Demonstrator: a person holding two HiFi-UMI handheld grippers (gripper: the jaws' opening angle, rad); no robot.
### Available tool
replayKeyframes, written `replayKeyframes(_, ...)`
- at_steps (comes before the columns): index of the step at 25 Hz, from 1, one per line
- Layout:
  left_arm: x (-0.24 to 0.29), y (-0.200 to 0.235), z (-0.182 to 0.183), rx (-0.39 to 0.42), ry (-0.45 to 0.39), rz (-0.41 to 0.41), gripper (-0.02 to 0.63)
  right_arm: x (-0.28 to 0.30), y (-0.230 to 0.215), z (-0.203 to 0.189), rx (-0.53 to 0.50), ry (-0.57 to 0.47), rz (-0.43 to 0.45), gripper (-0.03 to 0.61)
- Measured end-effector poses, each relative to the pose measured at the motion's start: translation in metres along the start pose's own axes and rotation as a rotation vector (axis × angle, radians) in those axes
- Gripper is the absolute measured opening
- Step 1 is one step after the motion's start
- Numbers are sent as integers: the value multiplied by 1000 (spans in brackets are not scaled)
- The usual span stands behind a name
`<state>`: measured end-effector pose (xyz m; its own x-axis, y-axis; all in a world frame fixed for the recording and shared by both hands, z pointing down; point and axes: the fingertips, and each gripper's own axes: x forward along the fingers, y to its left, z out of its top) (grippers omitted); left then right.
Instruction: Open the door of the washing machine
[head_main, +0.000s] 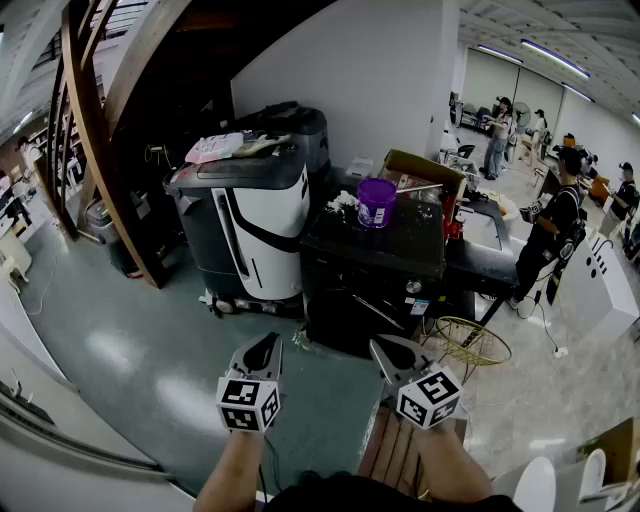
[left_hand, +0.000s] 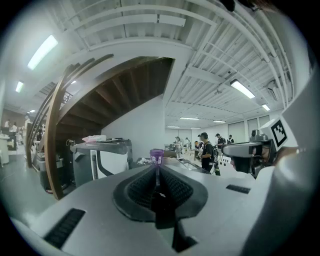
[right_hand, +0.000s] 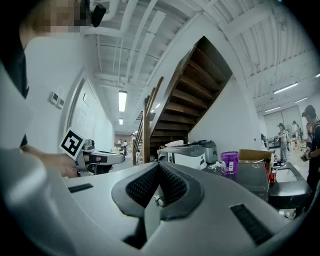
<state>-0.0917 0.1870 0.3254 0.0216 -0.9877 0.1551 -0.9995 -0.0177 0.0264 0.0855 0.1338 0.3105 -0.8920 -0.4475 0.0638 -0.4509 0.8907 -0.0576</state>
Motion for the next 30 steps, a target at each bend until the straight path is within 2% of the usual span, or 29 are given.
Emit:
replayKeyframes(12,-5,6,-6,4,7,-5,23,7,11,1,-8,5,8,15)
replayKeyframes(18,-9,10,-13,-8,17,-13,29,12,19,-8,-10,43,5,15)
replayKeyframes(26,-7,10,-19,-17,44,-34,140,17,18,-7,-1,26,-1,47)
replayKeyframes(30,-5,8,-18,-20,45,-42,190,18,16,-7,6,27,4,97)
